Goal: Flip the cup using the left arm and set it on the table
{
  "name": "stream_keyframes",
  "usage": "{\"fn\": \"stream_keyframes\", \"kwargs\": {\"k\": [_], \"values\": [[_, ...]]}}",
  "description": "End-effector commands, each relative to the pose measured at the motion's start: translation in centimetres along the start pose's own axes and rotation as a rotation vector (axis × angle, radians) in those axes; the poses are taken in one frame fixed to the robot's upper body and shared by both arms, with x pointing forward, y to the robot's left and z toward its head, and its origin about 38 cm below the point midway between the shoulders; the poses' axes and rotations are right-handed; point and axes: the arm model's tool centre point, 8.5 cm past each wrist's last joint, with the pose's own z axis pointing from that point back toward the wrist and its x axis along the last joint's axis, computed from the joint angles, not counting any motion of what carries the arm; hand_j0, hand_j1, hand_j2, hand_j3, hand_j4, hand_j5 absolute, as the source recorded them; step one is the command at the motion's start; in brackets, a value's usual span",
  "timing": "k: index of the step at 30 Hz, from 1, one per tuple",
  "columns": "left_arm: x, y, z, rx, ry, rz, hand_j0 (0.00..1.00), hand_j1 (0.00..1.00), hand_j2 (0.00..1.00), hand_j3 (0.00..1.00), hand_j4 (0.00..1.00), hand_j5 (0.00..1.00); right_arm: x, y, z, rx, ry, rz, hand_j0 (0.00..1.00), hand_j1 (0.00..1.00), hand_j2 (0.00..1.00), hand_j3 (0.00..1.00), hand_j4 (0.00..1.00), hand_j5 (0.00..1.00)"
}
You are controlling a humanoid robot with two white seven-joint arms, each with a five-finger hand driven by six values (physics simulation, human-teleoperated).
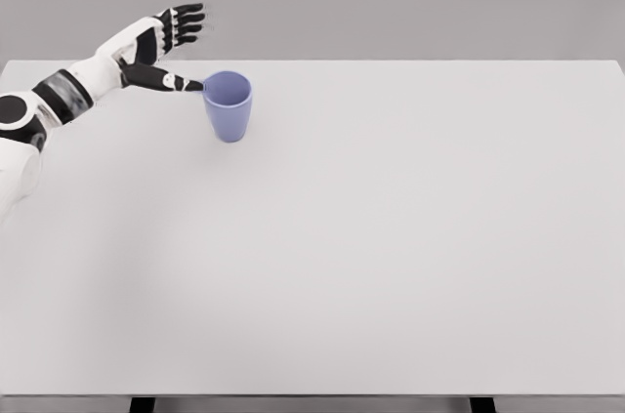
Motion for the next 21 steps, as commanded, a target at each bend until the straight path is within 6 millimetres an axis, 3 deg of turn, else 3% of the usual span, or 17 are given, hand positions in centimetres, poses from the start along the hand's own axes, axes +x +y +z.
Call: {"fn": "stream_keyframes", "kwargs": {"k": [1, 3, 5, 6, 7, 9, 13, 16, 21], "values": [[0.3, 3.5, 3.5, 0.057, 0.035, -0.047, 1.00, 1.00, 1.00, 1.00, 1.00, 1.00, 0.0, 0.0, 0.0, 0.001, 0.000, 0.000, 1.00, 1.00, 1.00, 1.00, 1.00, 1.00], [0.9, 8.4, 9.8, 0.133, 0.099, -0.164, 1.00, 1.00, 1.00, 1.00, 1.00, 1.00, 0.0, 0.0, 0.0, 0.000, 0.000, 0.000, 1.00, 1.00, 1.00, 1.00, 1.00, 1.00], [2.3, 9.6, 13.3, 0.060, 0.094, -0.449, 1.00, 1.00, 1.00, 1.00, 1.00, 1.00, 0.0, 0.0, 0.0, 0.001, 0.000, 0.000, 1.00, 1.00, 1.00, 1.00, 1.00, 1.00], [1.7, 10.2, 14.9, 0.017, 0.201, -0.539, 1.00, 1.00, 1.00, 1.00, 1.00, 1.00, 0.0, 0.0, 0.0, 0.001, 0.000, 0.000, 1.00, 1.00, 1.00, 1.00, 1.00, 1.00], [0.4, 11.0, 17.8, -0.064, 0.376, -0.667, 1.00, 1.00, 1.00, 1.00, 1.00, 1.00, 0.0, 0.0, 0.0, 0.001, 0.000, 0.000, 1.00, 1.00, 1.00, 1.00, 1.00, 1.00], [-0.2, 11.7, 20.0, -0.130, 0.510, -0.764, 1.00, 1.00, 1.00, 1.00, 1.00, 1.00, 0.0, 0.0, 0.0, 0.000, 0.000, 0.000, 1.00, 1.00, 1.00, 1.00, 1.00, 1.00], [-1.1, 10.5, 18.8, -0.171, 0.503, -0.760, 1.00, 1.00, 1.00, 1.00, 1.00, 1.00, 0.0, 0.0, 0.0, 0.001, 0.000, 0.000, 1.00, 1.00, 1.00, 1.00, 1.00, 1.00], [-2.0, 8.0, 15.0, -0.214, 0.435, -0.737, 1.00, 1.00, 1.00, 1.00, 1.00, 1.00, 0.0, 0.0, 0.0, 0.000, 0.000, 0.000, 1.00, 1.00, 1.00, 1.00, 1.00, 1.00], [-2.5, 6.5, 13.0, -0.237, 0.400, -0.719, 1.00, 1.00, 1.00, 1.00, 1.00, 1.00, 0.0, 0.0, 0.0, 0.000, 0.000, 0.000, 1.00, 1.00, 1.00, 1.00, 1.00, 1.00]]}}
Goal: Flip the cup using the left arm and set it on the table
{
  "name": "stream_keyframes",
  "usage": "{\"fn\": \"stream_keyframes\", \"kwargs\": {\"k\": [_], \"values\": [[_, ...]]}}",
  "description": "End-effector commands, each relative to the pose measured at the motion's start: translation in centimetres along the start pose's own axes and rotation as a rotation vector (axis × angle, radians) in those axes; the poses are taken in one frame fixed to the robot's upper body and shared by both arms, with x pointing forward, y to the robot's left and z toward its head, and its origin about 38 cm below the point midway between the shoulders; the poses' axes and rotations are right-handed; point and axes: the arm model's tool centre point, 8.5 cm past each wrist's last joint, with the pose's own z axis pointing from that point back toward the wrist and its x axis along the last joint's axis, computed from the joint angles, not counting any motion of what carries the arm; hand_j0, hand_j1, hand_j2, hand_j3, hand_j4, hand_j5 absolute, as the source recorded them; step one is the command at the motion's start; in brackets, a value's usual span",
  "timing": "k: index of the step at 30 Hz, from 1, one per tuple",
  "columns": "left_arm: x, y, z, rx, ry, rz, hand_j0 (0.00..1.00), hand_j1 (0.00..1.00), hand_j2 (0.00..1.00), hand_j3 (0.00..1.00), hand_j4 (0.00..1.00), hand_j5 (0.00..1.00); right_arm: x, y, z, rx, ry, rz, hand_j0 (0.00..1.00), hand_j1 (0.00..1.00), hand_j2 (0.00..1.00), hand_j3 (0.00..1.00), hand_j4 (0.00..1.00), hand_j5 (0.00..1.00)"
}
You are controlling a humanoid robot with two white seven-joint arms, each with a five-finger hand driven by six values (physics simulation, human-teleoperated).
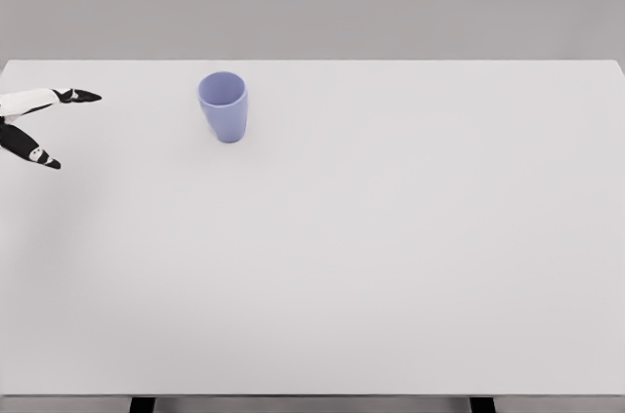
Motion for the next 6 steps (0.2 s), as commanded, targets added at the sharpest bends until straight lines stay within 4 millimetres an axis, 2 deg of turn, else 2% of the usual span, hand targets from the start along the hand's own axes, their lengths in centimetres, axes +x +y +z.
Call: {"fn": "stream_keyframes", "kwargs": {"k": [1, 6], "values": [[0.56, -0.23, -0.89, -0.001, -0.018, 0.006, 1.00, 1.00, 1.00, 1.00, 1.00, 1.00, 0.00, 0.00, 0.00, 0.000, 0.000, 0.000, 1.00, 1.00, 1.00, 1.00, 1.00, 1.00], [0.20, -0.79, -0.84, -0.008, -0.010, 0.016, 1.00, 1.00, 1.00, 1.00, 1.00, 1.00, 0.00, 0.00, 0.00, 0.000, 0.000, 0.000, 1.00, 1.00, 1.00, 1.00, 1.00, 1.00]]}}
